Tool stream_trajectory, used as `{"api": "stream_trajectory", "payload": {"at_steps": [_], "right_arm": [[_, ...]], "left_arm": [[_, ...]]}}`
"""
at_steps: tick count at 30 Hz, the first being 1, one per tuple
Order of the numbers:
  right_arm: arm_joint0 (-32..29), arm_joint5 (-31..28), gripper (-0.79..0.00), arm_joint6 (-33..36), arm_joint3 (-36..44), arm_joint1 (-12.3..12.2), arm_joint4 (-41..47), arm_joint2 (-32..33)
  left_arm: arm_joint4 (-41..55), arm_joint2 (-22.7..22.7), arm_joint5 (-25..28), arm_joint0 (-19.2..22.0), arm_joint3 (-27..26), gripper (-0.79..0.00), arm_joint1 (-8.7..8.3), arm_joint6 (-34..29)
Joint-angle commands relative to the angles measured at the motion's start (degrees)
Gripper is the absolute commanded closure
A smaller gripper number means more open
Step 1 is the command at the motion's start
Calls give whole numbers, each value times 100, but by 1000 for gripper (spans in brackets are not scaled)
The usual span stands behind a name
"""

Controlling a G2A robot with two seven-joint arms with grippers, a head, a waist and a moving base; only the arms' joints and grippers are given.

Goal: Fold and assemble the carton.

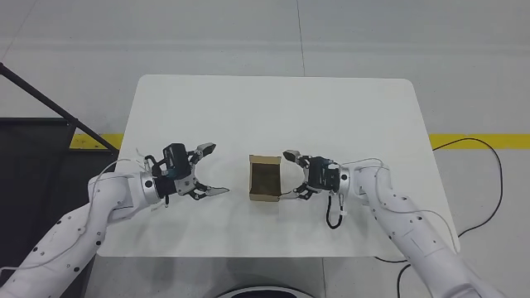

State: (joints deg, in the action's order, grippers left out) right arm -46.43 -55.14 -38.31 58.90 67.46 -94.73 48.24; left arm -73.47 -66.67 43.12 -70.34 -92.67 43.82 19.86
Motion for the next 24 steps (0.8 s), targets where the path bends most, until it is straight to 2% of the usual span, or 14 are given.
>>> {"api": "stream_trajectory", "payload": {"at_steps": [1,4,7,11,18,24], "right_arm": [[0,1,-785,0,0,0,0,0],[0,1,-785,0,0,0,0,0],[-133,253,-785,175,245,-11,155,85],[-296,329,-785,436,497,-80,386,327],[-670,531,-785,898,644,-193,1175,880],[-807,488,-785,1053,738,-216,1592,1053]], "left_arm": [[-1,0,-1,0,0,-785,0,0],[-1,0,-1,0,0,-785,0,0],[5,-1,-132,-64,-55,-785,21,-50],[-53,-33,-159,-78,99,-785,40,-50],[-10,5,-207,9,384,-785,106,-124],[49,153,-412,99,334,-785,200,-232]]}}
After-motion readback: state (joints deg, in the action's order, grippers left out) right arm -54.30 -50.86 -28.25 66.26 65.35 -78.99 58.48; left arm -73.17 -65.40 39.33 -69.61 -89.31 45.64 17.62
